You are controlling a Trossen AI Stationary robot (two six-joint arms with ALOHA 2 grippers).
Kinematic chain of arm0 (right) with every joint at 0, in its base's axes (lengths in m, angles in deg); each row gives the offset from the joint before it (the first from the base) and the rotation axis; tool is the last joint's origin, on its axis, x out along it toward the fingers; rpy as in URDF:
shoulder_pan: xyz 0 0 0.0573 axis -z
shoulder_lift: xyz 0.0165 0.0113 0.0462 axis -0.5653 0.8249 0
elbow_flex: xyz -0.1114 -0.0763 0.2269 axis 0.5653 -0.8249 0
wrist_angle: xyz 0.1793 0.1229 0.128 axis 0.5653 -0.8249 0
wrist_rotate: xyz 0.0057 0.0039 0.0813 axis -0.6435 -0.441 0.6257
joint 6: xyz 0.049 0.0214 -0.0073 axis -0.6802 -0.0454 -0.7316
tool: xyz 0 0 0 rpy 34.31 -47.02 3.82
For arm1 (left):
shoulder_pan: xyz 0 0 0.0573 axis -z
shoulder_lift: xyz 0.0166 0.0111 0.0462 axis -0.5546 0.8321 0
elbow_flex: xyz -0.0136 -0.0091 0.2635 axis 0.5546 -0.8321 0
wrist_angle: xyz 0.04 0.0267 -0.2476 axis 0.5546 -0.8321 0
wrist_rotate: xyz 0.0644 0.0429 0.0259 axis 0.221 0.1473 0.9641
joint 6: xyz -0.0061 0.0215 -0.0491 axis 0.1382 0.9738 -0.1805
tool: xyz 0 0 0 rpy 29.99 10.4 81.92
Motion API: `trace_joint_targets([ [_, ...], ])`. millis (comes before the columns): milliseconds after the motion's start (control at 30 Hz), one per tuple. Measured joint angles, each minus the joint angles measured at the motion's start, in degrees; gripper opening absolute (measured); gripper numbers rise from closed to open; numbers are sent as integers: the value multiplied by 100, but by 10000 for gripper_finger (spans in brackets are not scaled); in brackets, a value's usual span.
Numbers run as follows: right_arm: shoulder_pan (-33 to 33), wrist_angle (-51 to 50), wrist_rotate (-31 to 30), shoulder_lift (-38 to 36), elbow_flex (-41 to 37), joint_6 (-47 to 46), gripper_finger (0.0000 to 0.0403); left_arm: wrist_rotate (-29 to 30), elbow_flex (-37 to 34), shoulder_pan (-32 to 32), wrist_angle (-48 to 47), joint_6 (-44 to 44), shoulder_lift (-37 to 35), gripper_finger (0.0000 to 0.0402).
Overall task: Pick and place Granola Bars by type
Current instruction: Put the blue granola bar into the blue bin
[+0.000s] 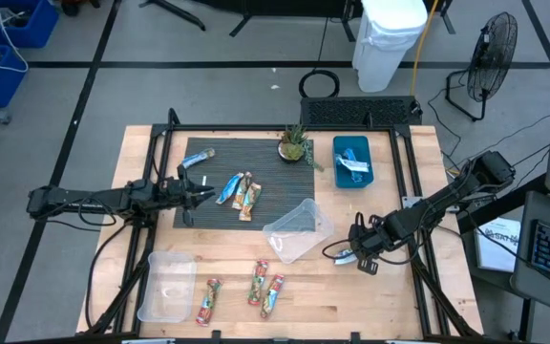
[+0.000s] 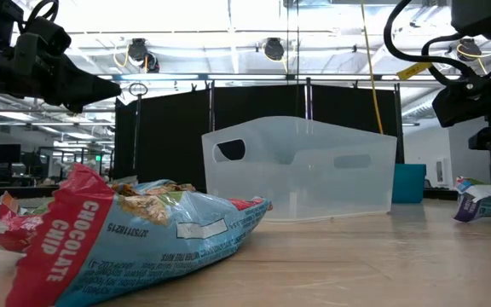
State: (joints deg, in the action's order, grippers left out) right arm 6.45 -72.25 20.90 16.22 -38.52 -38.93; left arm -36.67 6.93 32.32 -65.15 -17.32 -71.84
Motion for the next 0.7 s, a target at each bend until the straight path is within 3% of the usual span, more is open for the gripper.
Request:
trace_joint_targets([
  [400, 2, 2, 83, -99, -2, -1, 1, 0, 0, 0, -1, 0, -1, 76],
  [700, 0, 19, -218, -899, -2, 376, 1, 0, 0, 2, 1, 0, 1, 76],
])
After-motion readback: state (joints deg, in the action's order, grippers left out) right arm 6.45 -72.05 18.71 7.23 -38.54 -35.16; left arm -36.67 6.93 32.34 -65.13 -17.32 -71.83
